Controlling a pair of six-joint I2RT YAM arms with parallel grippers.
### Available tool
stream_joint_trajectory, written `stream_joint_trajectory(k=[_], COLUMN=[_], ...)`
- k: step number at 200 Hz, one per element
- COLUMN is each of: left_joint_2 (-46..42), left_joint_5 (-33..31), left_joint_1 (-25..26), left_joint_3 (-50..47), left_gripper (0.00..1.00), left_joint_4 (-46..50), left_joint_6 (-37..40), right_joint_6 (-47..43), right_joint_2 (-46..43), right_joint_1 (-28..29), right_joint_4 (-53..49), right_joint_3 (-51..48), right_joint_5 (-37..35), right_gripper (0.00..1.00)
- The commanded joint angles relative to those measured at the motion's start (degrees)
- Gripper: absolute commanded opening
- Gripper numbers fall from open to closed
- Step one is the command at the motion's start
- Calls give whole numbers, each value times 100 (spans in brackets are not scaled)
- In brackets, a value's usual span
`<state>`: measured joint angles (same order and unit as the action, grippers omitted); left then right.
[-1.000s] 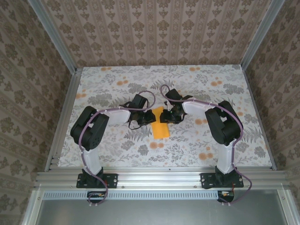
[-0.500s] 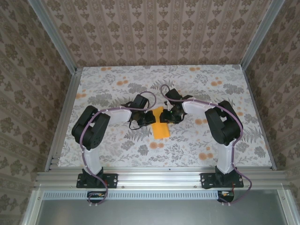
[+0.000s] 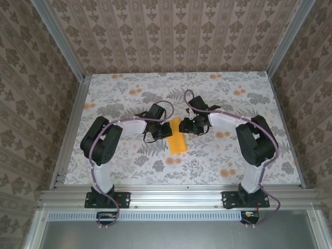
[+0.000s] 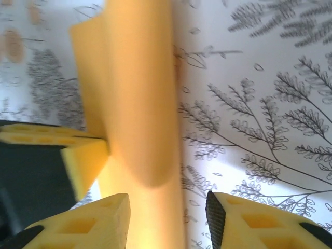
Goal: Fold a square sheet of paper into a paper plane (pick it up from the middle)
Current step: Hold the square sheet of paper at the center of the table, then fold the square sheet of paper in half at the center of the table.
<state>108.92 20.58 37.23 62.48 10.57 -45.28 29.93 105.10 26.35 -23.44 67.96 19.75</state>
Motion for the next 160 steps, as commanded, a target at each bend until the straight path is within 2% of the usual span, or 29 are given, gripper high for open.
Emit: stream_joint_trajectory(k=[1, 24, 45, 110, 160], left_joint_2=[288, 287, 287, 296, 344], left_joint_5=[-210, -245, -256, -270, -282], left_joint_1=[74, 74, 82, 81, 81], left_joint_3=[10, 15, 6, 45, 59], left_gripper=[10, 9, 9, 9, 9], left_joint_4=[420, 453, 455, 498, 527], left_joint_6=[121, 107, 107, 110, 117], right_joint_6=[12, 56, 32, 38, 46], right_joint_2=[-88, 54, 245, 608, 770], right_joint_1=[27, 34, 28, -118, -258], right_joint_4=[300, 525, 461, 377, 595], right_joint_3=[-151, -152, -48, -158, -365], right_joint_5=[700, 1016, 1010, 709, 750], right_gripper=[34, 24, 19, 19, 19])
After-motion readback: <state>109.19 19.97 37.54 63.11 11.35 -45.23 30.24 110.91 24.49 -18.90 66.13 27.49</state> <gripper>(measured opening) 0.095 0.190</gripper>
